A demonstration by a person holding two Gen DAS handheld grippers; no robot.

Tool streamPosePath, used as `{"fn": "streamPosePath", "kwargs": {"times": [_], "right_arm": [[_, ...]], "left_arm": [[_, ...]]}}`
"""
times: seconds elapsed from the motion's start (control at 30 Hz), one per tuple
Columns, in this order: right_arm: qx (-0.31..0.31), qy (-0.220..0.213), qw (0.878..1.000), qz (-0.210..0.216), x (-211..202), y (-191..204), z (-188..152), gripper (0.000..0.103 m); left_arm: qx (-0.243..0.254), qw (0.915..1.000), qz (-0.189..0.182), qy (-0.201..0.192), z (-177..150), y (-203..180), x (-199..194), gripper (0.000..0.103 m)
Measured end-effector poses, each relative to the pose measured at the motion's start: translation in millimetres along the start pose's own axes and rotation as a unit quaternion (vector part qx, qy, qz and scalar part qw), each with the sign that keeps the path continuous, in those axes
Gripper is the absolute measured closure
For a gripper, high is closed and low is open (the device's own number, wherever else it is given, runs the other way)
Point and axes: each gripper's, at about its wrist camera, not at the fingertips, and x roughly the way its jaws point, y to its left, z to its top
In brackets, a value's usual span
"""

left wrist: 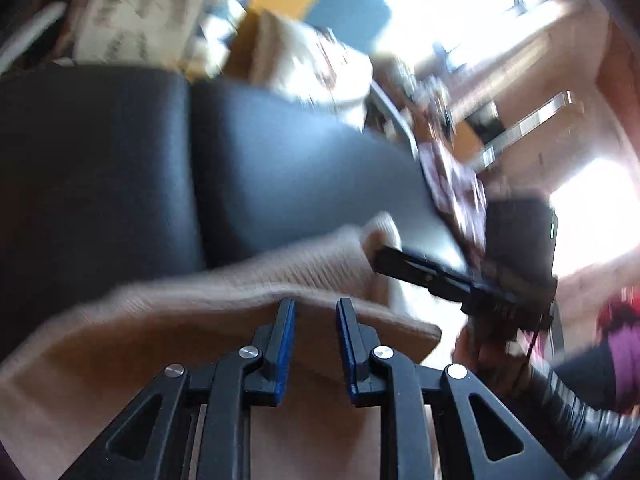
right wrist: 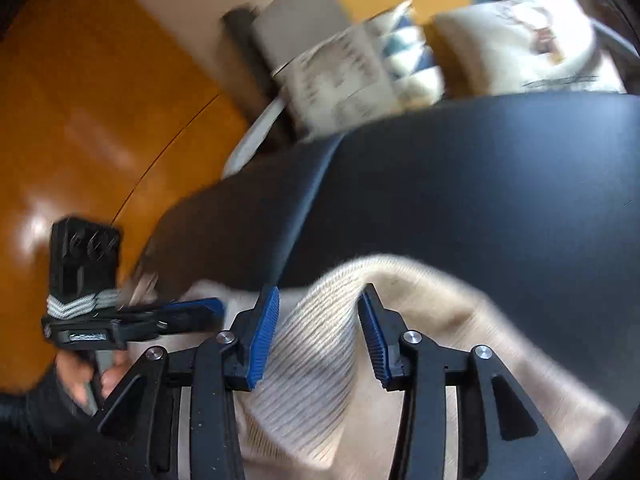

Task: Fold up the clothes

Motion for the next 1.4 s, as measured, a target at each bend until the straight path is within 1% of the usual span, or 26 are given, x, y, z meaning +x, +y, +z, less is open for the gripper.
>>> {"fn": "streamPosePath", "kwargs": {"times": [0.07, 0.1, 0.2, 0.23, 0.3, 0.37, 0.4, 0.47, 0.53, 0.63, 0.7, 0.73, 0.77, 0.8, 0.83, 0.9, 0.93, 1.0, 1.07, 1.1, 1.17, 1.2, 1.27, 1.3, 1.37, 1.4], "right_arm": [[0.013, -0.012, 1.000, -0.017, 0.5, -8.6, 5.0, 0.058], [0.013, -0.012, 1.000, -0.022, -0.8, -10.0, 3.3, 0.058], [0.006, -0.014, 0.999, -0.037, -7.1, -11.9, -9.9, 0.058], [0.002, -0.016, 0.998, -0.053, -10.3, -11.9, -12.6, 0.058], [-0.006, -0.020, 0.996, -0.085, -16.8, -11.9, -17.2, 0.058], [-0.027, -0.020, 0.993, -0.114, -27.0, -15.7, -28.3, 0.059], [-0.052, -0.014, 0.988, -0.145, -33.3, -11.9, -36.6, 0.058], [-0.100, 0.004, 0.975, -0.197, -37.2, -10.2, -46.8, 0.059], [-0.141, 0.031, 0.957, -0.250, -38.1, -10.0, -61.4, 0.059], [-0.149, 0.048, 0.951, -0.266, -34.6, -14.8, -66.4, 0.059], [-0.154, 0.060, 0.947, -0.277, -32.3, -18.0, -69.5, 0.058], [-0.156, 0.065, 0.944, -0.282, -31.1, -19.7, -71.1, 0.059], [-0.159, 0.071, 0.942, -0.287, -30.0, -21.3, -72.6, 0.059], [-0.162, 0.076, 0.944, -0.277, -26.7, -19.9, -72.2, 0.058], [-0.165, 0.081, 0.946, -0.267, -23.4, -18.3, -71.6, 0.059], [-0.176, 0.087, 0.952, -0.235, -13.6, -8.2, -67.3, 0.058], [-0.165, 0.092, 0.959, -0.213, -8.3, -6.8, -63.7, 0.058], [-0.142, 0.101, 0.970, -0.169, 2.3, -4.6, -56.2, 0.058], [-0.118, 0.109, 0.979, -0.125, 12.9, -2.3, -48.7, 0.058], [-0.106, 0.113, 0.983, -0.102, 18.2, -1.2, -44.9, 0.058], [-0.073, 0.097, 0.991, -0.064, 24.1, -0.7, -33.4, 0.058], [-0.055, 0.087, 0.994, -0.043, 27.6, -0.8, -26.9, 0.058], [-0.017, 0.053, 0.998, -0.011, 31.9, -4.7, -14.7, 0.058], [0.003, 0.038, 0.999, -0.007, 33.8, -11.2, -9.5, 0.054], [0.022, 0.015, 0.999, -0.029, 38.1, -21.7, 0.6, 0.053], [0.015, 0.013, 0.999, -0.043, 37.2, -22.1, -0.3, 0.053]], "left_arm": [[-0.029, 0.9989, 0.005, -0.037, 17.3, 9.8, -3.0, 0.082], [-0.042, 0.9980, 0.012, -0.045, 27.6, 18.4, -0.5, 0.082], [-0.041, 0.9975, 0.043, -0.038, 26.5, 27.7, 2.5, 0.082], [-0.032, 0.9976, 0.051, -0.034, 23.0, 27.1, 2.6, 0.082], [0.003, 0.9978, 0.064, -0.018, 14.4, 22.6, -2.9, 0.082], [0.057, 0.9953, 0.078, 0.000, 1.4, 5.1, -2.5, 0.082], [0.087, 0.9926, 0.084, 0.010, -5.9, -5.0, -2.4, 0.082], [0.146, 0.9834, 0.102, 0.035, -18.9, -22.0, -0.7, 0.082], [0.196, 0.9710, 0.125, 0.056, -32.1, -36.2, 0.8, 0.082], [0.277, 0.9481, 0.136, 0.078, -54.6, -64.3, 10.8, 0.082], [0.326, 0.9283, 0.152, 0.095, -68.5, -78.7, 22.3, 0.082], [0.335, 0.9234, 0.157, 0.102, -71.1, -82.8, 30.2, 0.082], [0.338, 0.9211, 0.160, 0.109, -71.9, -85.9, 38.7, 0.082], [0.341, 0.9186, 0.163, 0.116, -72.7, -89.1, 47.2, 0.082], [0.340, 0.9184, 0.165, 0.118, -73.1, -88.1, 48.4, 0.082], [0.326, 0.9246, 0.163, 0.110, -68.0, -85.9, 47.7, 0.082], [0.310, 0.9318, 0.159, 0.103, -61.5, -82.3, 47.4, 0.082], [0.263, 0.9491, 0.149, 0.087, -44.4, -71.3, 46.0, 0.082], [0.216, 0.9638, 0.139, 0.071, -27.3, -60.3, 44.6, 0.082], [0.193, 0.9702, 0.133, 0.063, -18.7, -54.8, 43.9, 0.082], [0.144, 0.9806, 0.127, 0.041, -1.0, -43.0, 42.3, 0.082], [0.119, 0.9843, 0.129, 0.025, 8.7, -36.2, 41.1, 0.082], [0.065, 0.9891, 0.132, -0.005, 27.3, -20.9, 38.9, 0.082], [0.039, 0.9904, 0.131, -0.018, 33.0, -11.8, 36.7, 0.082], [-0.002, 0.9903, 0.132, -0.042, 40.1, 3.7, 30.3, 0.082], [-0.016, 0.9888, 0.138, -0.056, 42.2, 10.2, 25.2, 0.082]]}}
